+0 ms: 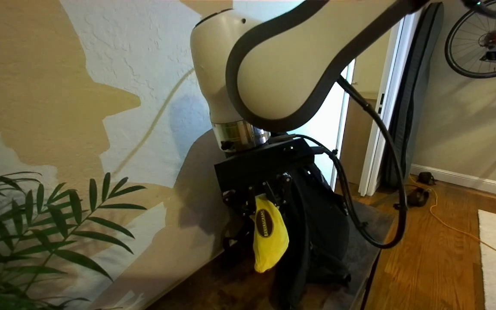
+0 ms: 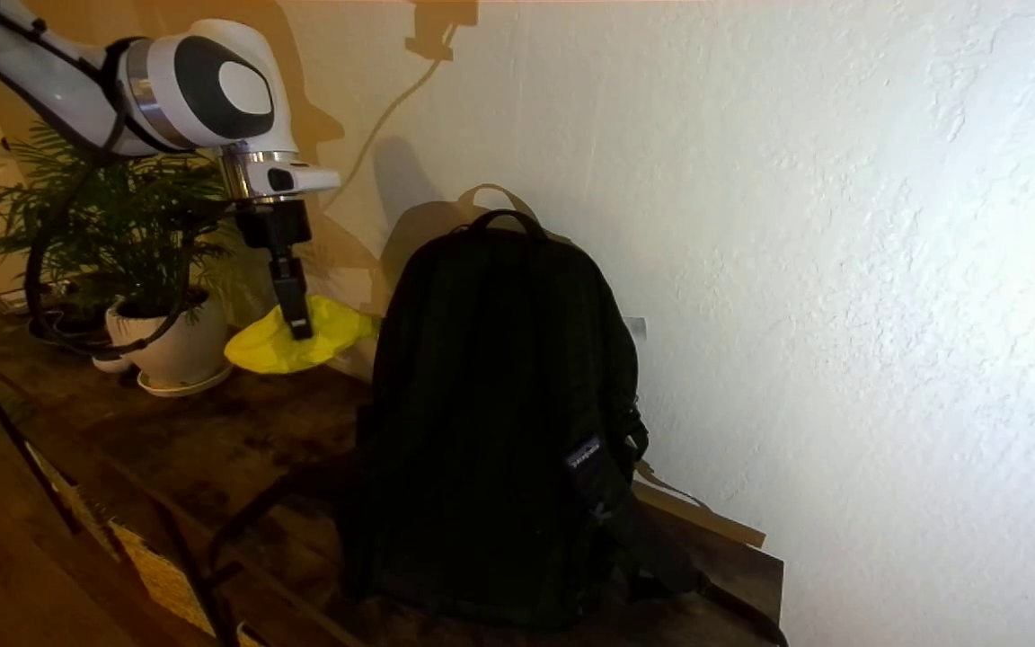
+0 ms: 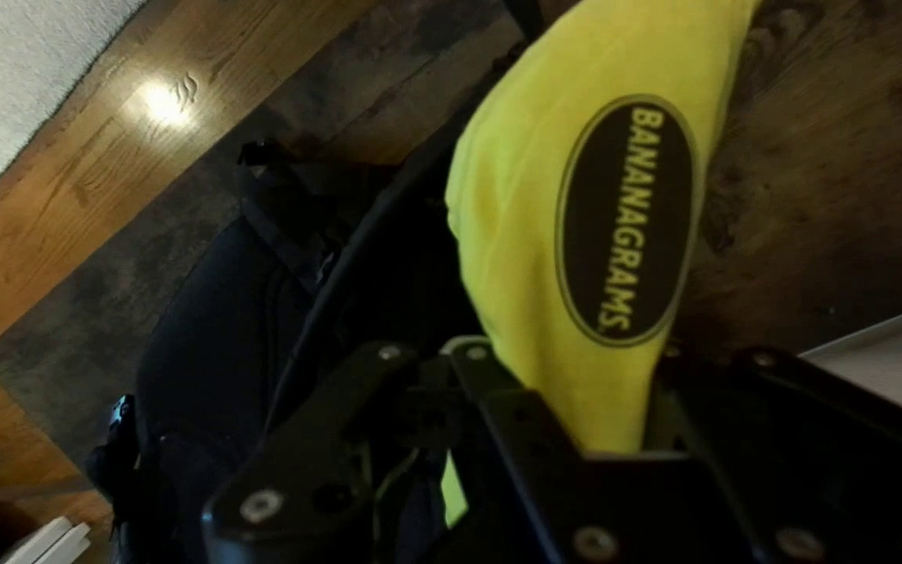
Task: Place the banana plush toy inside the black backpack
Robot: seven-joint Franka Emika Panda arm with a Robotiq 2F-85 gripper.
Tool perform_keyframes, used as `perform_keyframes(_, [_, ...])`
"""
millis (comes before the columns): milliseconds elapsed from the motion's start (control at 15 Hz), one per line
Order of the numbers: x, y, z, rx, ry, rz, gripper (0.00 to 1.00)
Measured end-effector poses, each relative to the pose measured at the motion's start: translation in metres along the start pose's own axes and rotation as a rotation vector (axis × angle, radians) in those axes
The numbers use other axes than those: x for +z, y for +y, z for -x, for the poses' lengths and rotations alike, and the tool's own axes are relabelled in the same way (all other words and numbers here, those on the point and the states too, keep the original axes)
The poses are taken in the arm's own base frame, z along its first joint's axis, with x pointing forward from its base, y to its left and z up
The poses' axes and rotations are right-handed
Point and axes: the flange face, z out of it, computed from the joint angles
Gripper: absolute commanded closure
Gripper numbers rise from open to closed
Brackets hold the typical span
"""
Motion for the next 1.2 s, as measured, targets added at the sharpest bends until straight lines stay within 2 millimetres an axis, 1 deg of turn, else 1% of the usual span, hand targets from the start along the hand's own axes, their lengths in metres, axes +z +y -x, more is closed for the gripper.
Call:
perform_keyframes(400, [0.004, 0.005, -0.02, -0.015, 0.077, -0.015, 0.96])
perform_keyframes(533, [0.004, 0.0, -0.023, -0.027, 0.092, -0.023, 0.96])
perform_keyframes(933, [-0.001, -0.024, -0.025, -0.081, 0.131, -0.065, 0.96])
perform_keyframes(1067, [-0.001, -0.028, -0.028, -0.098, 0.148, -0.063, 0.96])
perform_keyframes(1200, [0.003, -0.028, -0.034, -0.111, 0.164, -0.051, 0.96])
